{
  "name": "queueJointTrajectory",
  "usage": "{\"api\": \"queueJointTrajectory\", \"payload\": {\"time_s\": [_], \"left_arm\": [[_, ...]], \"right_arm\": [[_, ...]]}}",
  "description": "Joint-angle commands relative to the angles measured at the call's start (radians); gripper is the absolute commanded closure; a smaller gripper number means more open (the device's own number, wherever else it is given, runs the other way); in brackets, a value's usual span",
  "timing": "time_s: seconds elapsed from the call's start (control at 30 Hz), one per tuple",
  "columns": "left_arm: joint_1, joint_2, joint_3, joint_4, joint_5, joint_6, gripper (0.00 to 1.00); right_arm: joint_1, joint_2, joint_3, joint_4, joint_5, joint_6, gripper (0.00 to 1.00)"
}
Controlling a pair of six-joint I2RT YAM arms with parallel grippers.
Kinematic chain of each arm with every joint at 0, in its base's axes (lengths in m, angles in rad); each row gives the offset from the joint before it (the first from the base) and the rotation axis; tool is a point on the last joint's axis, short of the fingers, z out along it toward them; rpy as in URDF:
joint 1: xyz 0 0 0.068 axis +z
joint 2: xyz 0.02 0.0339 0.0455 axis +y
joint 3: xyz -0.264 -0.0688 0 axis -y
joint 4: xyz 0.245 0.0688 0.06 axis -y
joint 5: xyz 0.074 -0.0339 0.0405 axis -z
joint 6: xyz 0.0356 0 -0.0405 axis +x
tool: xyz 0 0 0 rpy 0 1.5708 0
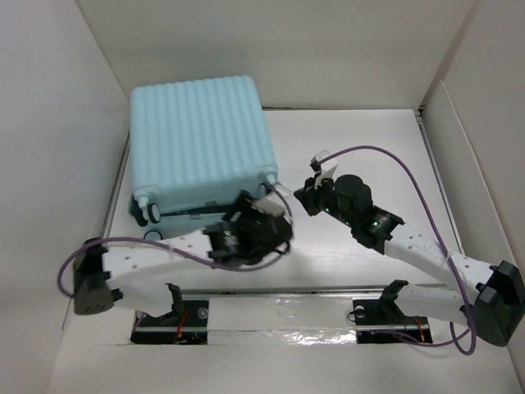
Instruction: Pack the luggage
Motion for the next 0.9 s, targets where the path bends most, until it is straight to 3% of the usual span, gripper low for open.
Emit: {"api": "queueJointTrajectory", "payload": {"time_s": [0.0, 0.07, 0.17, 0.23, 0.3, 0.47, 0.5, 0.6, 0.67, 0.7, 0.77, 0.8, 0.83, 0.87], "left_arm": [[-0.253, 0.146, 0.121, -0.109, -0.022, -0.282, 0.32], [-0.313, 0.181, 0.212, -0.223, -0.059, -0.359, 0.33], [-0.364, 0.169, 0.28, -0.265, -0.127, -0.439, 0.36], [-0.364, 0.093, 0.284, -0.227, -0.162, -0.444, 0.37], [-0.297, -0.019, 0.267, -0.12, -0.173, -0.427, 0.4], [0.052, -0.269, 0.137, 0.212, -0.095, -0.386, 0.49], [0.174, -0.332, 0.127, 0.226, -0.075, -0.399, 0.52], [0.369, -0.38, 0.138, 0.226, -0.043, -0.387, 0.58], [0.445, -0.325, 0.194, 0.141, -0.035, -0.383, 0.69], [0.482, -0.296, 0.213, 0.123, 0.006, -0.375, 0.7], [0.641, -0.236, 0.24, 0.12, 0.113, -0.352, 0.69], [0.727, -0.17, 0.248, 0.135, 0.317, -0.338, 0.66], [0.924, -0.136, 0.257, 0.135, 0.43, -0.341, 0.66], [1.015, -0.107, 0.257, 0.152, 0.527, -0.353, 0.66]], "right_arm": [[0.008, -0.024, 0.035, 0.022, 0.084, 0.015, 0.9], [-0.005, -0.043, 0.015, 0.026, 0.125, 0.031, 0.9], [-0.038, -0.096, -0.017, 0.061, 0.148, 0.047, 0.91], [-0.054, -0.122, -0.045, 0.086, 0.148, 0.053, 0.91], [-0.069, -0.124, -0.051, 0.088, 0.136, 0.064, 0.92], [-0.08, -0.087, -0.045, 0.086, 0.13, 0.065, 1.0], [-0.08, -0.083, -0.042, 0.085, 0.13, 0.062, 1.0], [-0.089, -0.061, -0.03, 0.075, 0.124, 0.059, 1.0], [-0.089, -0.058, -0.026, 0.068, 0.127, 0.058, 1.0], [-0.089, -0.058, -0.026, 0.065, 0.13, 0.056, 1.0], [-0.089, -0.06, -0.028, 0.069, 0.135, 0.058, 1.0], [-0.089, -0.058, -0.031, 0.072, 0.135, 0.058, 1.0], [-0.089, -0.055, -0.029, 0.072, 0.133, 0.058, 1.0], [-0.089, -0.05, -0.029, 0.074, 0.135, 0.056, 1.0]]}}
